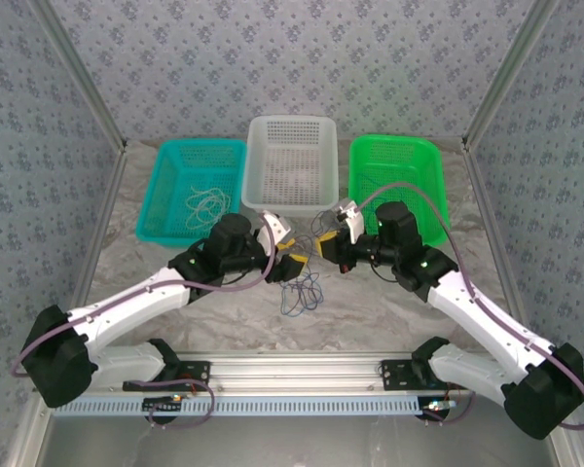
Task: Untangle the cables
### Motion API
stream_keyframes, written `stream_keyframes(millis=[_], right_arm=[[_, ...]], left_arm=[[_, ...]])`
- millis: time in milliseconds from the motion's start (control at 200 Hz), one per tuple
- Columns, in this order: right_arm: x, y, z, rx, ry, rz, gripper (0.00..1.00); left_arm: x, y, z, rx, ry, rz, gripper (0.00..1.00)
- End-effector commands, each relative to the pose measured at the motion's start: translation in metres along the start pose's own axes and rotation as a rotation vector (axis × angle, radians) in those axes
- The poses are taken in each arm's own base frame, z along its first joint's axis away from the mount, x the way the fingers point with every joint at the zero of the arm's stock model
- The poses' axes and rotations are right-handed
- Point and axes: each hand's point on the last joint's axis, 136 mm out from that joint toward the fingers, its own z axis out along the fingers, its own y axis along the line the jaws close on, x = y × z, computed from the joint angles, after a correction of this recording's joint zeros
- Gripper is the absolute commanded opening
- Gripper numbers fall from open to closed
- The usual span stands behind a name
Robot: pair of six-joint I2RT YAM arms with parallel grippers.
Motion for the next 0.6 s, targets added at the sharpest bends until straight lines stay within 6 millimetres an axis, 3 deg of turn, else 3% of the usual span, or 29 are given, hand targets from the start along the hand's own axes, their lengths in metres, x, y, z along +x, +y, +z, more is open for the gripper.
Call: stream_keyframes(millis=[0,125,280,335,375,455,595], right_arm=[[0.002,0.009,-0.005,-0.047,-0.001,0.017,0.0],[0.004,0.012,-0.005,-0.066,0.007,0.02,0.0],[0.013,0.002,-0.009,-0.018,0.035,0.043,0.0],[0.019,-0.01,-0.012,0.041,0.049,0.065,0.21],[0.024,-0.021,-0.015,0.103,0.062,0.078,0.3],[0.04,-0.042,-0.022,0.211,0.111,0.124,0.63],[0.049,-0.06,-0.033,0.303,0.11,0.178,0.68]], left_arm=[[-0.031,-0.008,-0.001,0.016,-0.084,0.062,0.61],[-0.034,-0.01,0.001,0.028,-0.093,0.073,0.46],[-0.035,-0.012,0.003,0.031,-0.076,0.084,0.02],[-0.034,-0.008,0.003,0.003,-0.06,0.078,0.0],[-0.035,-0.002,0.001,-0.031,-0.054,0.07,0.0],[-0.037,0.009,-0.002,-0.1,-0.048,0.049,0.0],[-0.037,0.018,-0.004,-0.156,-0.024,0.034,0.0]])
